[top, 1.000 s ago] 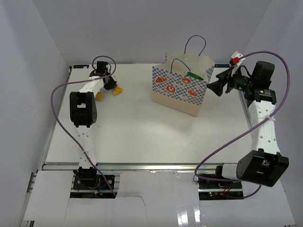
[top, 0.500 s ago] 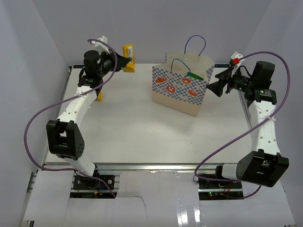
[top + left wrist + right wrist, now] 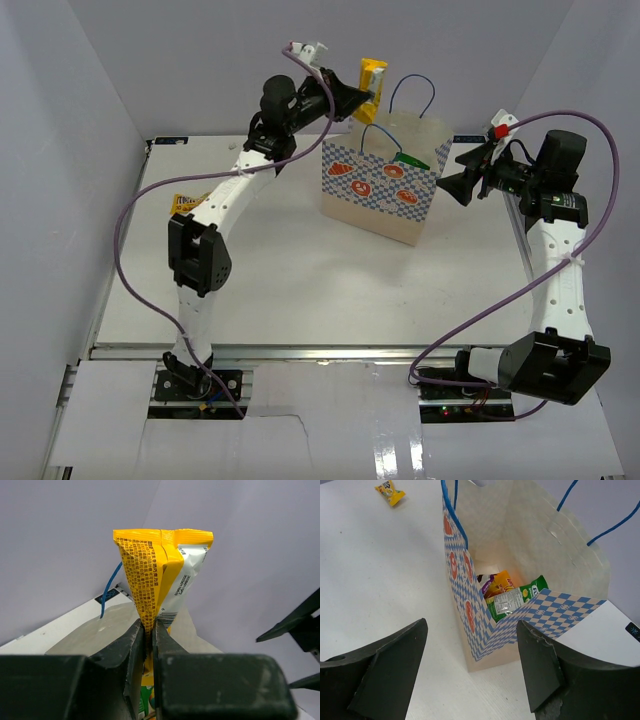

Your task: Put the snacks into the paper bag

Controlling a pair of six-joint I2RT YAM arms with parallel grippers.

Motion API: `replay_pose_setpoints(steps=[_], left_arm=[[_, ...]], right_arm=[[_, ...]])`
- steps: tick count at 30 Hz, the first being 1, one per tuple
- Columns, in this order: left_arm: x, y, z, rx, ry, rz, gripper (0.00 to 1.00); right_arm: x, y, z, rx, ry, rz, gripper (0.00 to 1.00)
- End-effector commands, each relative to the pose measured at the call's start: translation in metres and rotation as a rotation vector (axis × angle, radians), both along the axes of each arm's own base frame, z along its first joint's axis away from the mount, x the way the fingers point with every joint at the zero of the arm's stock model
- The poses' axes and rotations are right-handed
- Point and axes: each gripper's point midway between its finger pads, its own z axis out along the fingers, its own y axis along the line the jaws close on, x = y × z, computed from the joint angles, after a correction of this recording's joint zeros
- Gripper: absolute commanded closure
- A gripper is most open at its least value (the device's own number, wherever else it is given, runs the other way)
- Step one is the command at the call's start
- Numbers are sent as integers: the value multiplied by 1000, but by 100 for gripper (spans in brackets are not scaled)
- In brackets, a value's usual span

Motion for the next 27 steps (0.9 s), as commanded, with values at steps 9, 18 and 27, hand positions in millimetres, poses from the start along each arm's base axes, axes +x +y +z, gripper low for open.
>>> replay_pose_setpoints(steps=[9,18,27], left_arm=[[12,-32,-10,-12,2,14,59],[0,-1,47,-20,-52,133,21],[-22,214,-62,83,385,638,21]], right_arm=[[-9,6,14,20,-20,36,23],[-10,7,5,10,-16,56,23],[-7,-3,-14,-32,36,-9,22]])
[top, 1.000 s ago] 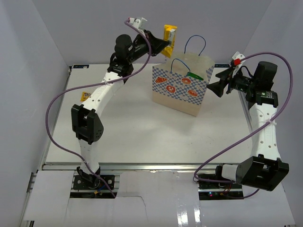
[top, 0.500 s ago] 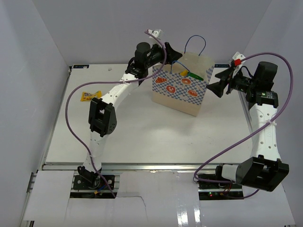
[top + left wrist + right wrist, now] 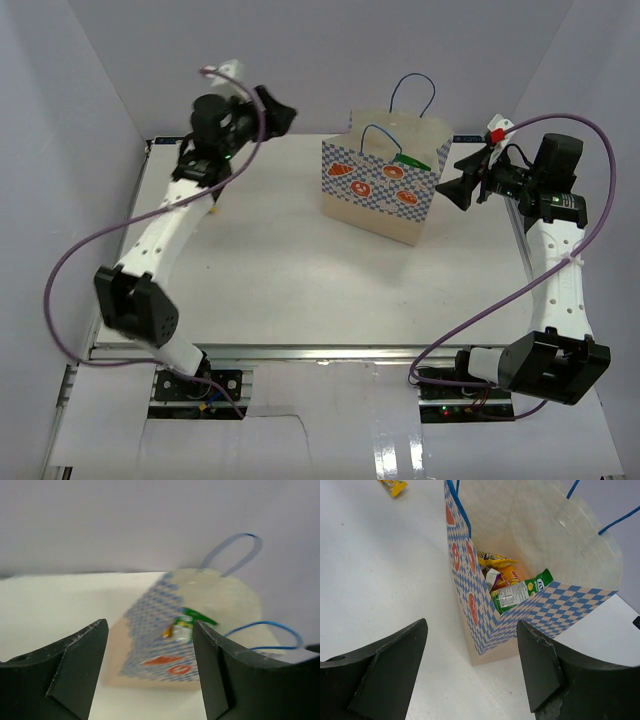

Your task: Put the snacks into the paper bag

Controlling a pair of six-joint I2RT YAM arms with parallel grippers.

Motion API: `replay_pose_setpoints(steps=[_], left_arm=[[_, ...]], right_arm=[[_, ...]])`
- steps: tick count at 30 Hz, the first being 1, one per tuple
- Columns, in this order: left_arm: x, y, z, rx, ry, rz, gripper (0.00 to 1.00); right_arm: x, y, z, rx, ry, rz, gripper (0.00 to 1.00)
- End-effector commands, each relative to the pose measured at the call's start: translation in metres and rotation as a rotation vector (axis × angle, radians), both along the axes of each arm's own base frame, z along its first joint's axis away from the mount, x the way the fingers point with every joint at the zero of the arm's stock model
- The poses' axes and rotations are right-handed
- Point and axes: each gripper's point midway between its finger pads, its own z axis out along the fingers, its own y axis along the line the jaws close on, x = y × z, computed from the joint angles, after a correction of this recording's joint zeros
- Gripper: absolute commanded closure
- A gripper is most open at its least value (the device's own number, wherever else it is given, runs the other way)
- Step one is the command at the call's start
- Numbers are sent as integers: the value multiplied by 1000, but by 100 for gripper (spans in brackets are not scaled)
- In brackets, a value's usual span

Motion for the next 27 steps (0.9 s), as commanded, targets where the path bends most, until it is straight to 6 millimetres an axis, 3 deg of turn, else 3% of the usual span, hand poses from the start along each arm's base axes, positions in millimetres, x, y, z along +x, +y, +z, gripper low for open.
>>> replay_pose_setpoints(steps=[1,2,3,5,6,7,8,10,14,16,19,24,26,27], left_arm=[[-16,135,-56,-30,227,371,21],[-32,178,-59,-87,273,479,20],[-43,200,-102,-74,370,554,19],[-58,246,-129,-41,426,680,15],[-68,255,-147,-6,453,711,14],[-71,276,-155,24,459,761,13],[-76,291,-170,60,499,804,4],[-84,317,-194,9,596,889,2],[-82,331,-232,-333,814,1011,2],[-67,331,-245,-510,892,1055,2],[-45,334,-249,-648,928,1100,2],[-5,343,-274,-763,1006,1159,2],[5,337,-281,-809,1046,1137,3],[16,335,-305,-819,1113,1141,4]], right_arm=[[-2,-5,-8,-26,18,-27,22],[-3,-5,-12,-25,32,-30,22],[-3,-5,-14,-24,40,-32,22],[-3,-5,-18,-23,52,-31,22],[-3,-5,-18,-21,52,-25,22],[-4,-4,-19,-20,54,-24,22],[-3,-4,-20,-19,55,-22,22],[-3,-4,-21,-18,56,-21,22],[-4,-3,-24,-12,65,-20,22],[-5,-2,-25,-8,71,-16,23],[-6,-1,-29,-8,80,-16,22],[-7,-2,-37,-14,101,-19,23],[-7,-2,-41,-15,112,-24,23],[-1,-9,-44,-31,114,-66,23]])
